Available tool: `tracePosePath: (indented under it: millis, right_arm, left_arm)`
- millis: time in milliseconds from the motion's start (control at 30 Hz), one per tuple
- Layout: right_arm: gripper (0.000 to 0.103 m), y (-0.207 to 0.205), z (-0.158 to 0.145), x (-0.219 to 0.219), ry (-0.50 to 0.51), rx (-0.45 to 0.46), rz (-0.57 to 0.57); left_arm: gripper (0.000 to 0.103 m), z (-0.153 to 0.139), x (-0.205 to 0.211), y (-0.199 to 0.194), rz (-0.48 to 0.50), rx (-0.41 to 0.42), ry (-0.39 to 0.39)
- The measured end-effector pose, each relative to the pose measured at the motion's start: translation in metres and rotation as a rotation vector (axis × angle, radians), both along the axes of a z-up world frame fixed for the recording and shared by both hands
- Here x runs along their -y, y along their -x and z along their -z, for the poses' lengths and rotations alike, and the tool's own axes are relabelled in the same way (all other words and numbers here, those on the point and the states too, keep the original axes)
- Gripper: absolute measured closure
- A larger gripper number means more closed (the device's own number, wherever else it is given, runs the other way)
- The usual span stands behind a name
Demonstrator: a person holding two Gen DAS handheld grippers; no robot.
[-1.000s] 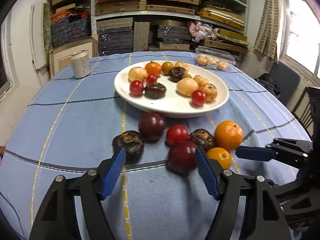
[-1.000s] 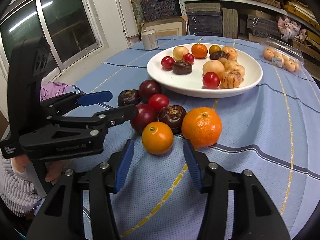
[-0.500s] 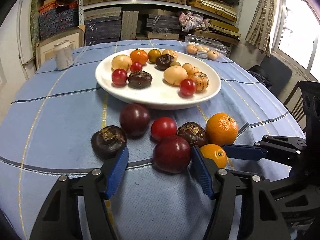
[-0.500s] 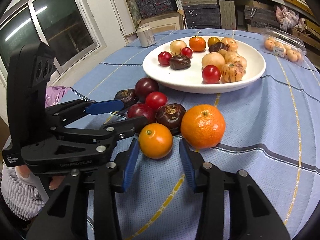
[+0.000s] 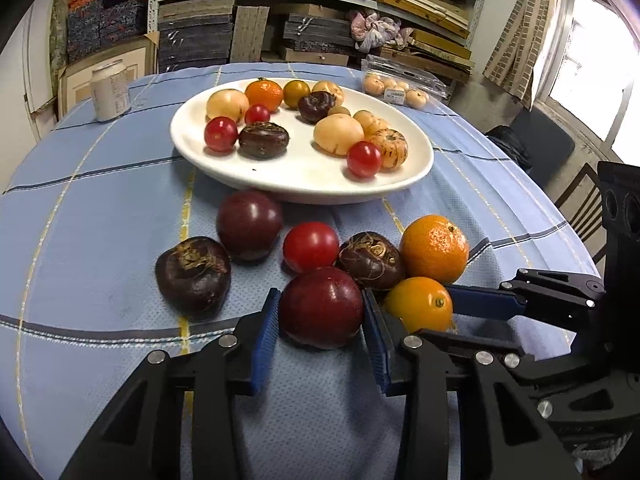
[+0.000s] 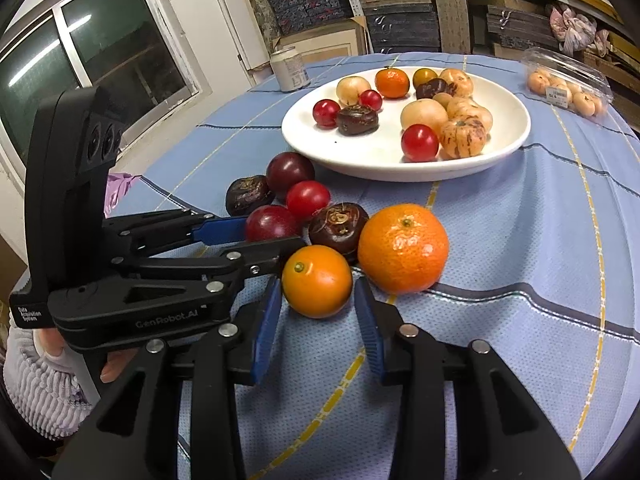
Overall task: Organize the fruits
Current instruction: 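Grasp a dark red plum with the left gripper while the right grasps a small orange, then place the plum on the plate with the left gripper while the right places the orange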
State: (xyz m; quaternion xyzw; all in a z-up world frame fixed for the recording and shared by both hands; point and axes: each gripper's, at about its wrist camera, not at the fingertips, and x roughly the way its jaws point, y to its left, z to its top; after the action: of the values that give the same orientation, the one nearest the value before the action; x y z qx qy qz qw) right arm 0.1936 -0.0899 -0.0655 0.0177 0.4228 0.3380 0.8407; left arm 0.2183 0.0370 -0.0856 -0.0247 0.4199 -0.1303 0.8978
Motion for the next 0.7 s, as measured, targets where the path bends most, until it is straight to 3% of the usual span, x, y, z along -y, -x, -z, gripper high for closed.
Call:
tracePosePath:
  millis: [467,700]
  right_arm:
    - [0.066,-0.005,0.004,0.001,-0.032,-0.029,-0.002]
    - [0.066,-0.001,-0.007,0.012,-0.088,0.005,0.010]
  left_arm:
    - [0.063,0.000,-0.007,0.006,-0.028,0.006,-0.008]
    - [0.063,-0.011,-0.009,0.015,-0.063,0.061,-0.010]
